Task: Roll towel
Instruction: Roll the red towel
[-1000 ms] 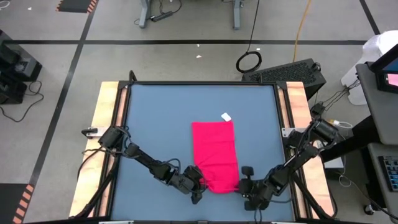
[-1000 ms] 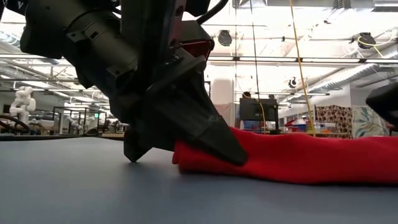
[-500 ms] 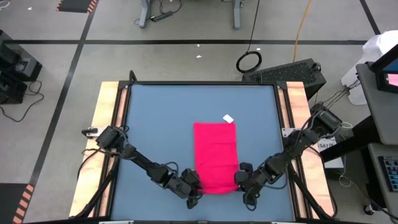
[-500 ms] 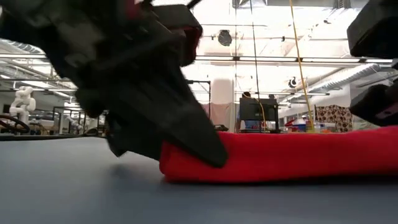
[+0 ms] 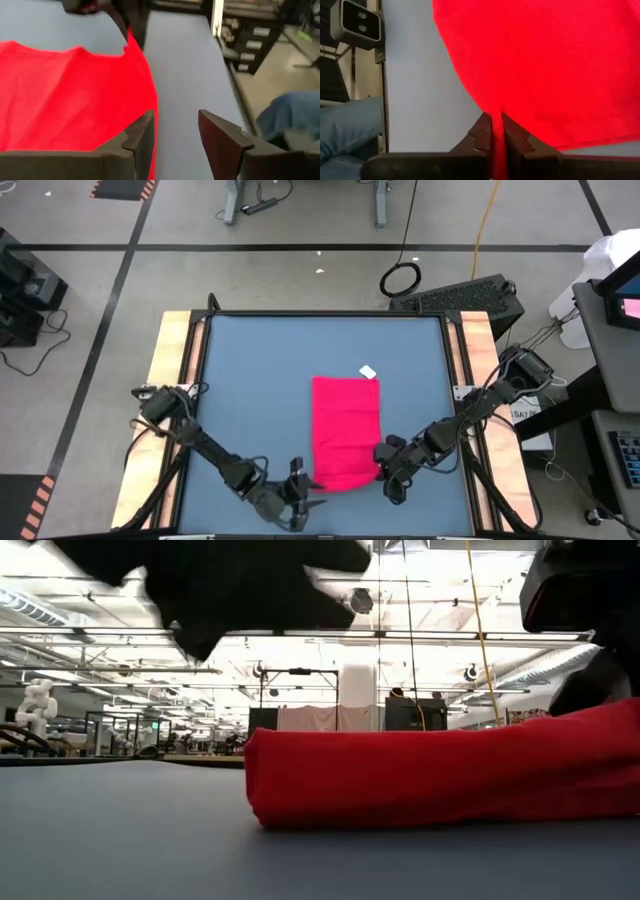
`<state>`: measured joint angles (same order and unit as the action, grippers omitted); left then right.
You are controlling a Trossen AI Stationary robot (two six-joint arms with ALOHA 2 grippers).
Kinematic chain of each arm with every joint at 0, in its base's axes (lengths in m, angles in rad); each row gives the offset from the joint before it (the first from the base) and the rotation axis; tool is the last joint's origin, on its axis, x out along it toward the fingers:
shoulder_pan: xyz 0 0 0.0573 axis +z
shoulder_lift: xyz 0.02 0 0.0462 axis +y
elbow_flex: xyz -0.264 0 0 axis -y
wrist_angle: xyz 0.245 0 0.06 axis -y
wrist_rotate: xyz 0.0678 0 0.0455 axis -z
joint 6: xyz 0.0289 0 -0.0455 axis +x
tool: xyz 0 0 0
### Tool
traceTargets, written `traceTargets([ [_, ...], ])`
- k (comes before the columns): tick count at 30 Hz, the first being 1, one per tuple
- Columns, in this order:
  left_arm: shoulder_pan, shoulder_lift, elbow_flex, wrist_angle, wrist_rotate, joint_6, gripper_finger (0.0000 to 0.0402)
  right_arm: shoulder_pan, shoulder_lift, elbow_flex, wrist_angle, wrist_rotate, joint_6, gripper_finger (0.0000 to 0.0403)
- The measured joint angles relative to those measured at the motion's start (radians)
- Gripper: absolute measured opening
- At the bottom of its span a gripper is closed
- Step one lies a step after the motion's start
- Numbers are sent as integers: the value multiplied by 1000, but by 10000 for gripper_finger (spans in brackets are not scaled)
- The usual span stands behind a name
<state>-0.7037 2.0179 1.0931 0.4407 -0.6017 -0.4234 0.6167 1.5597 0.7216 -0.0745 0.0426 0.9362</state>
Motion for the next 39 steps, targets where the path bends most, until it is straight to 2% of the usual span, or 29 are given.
traceTargets([
  [4, -11, 69, -1, 91, -63, 36, 177, -16, 0, 1, -47, 0, 43, 8],
  [9, -4, 162, 27, 135, -97, 88, 241, -15, 0, 1, -29, 2, 72, 8],
  [13, -4, 217, 59, 207, -158, 217, 286, -15, 0, 1, -20, 3, 73, 8],
  [19, 9, 263, 82, 198, -142, 256, 298, -22, -1, 1, -11, 7, 65, 8],
  [22, 24, 266, 82, 160, -144, 202, 279, -23, -1, 1, -8, 8, 51, 8],
  [26, 41, 267, 82, 137, -143, 153, 222, -23, -1, 1, -9, 11, 48, 8],
  [30, 49, 262, 82, 130, -142, 105, 125, -20, -2, 1, -12, 40, 40, 10],
  [34, 62, 242, 82, 104, -93, -40, 20, 6, -2, 2, -12, 124, -31, 32],
  [39, 98, 225, 82, 66, 61, -243, 16, 36, -41, 8, -60, 133, -169, 99],
])
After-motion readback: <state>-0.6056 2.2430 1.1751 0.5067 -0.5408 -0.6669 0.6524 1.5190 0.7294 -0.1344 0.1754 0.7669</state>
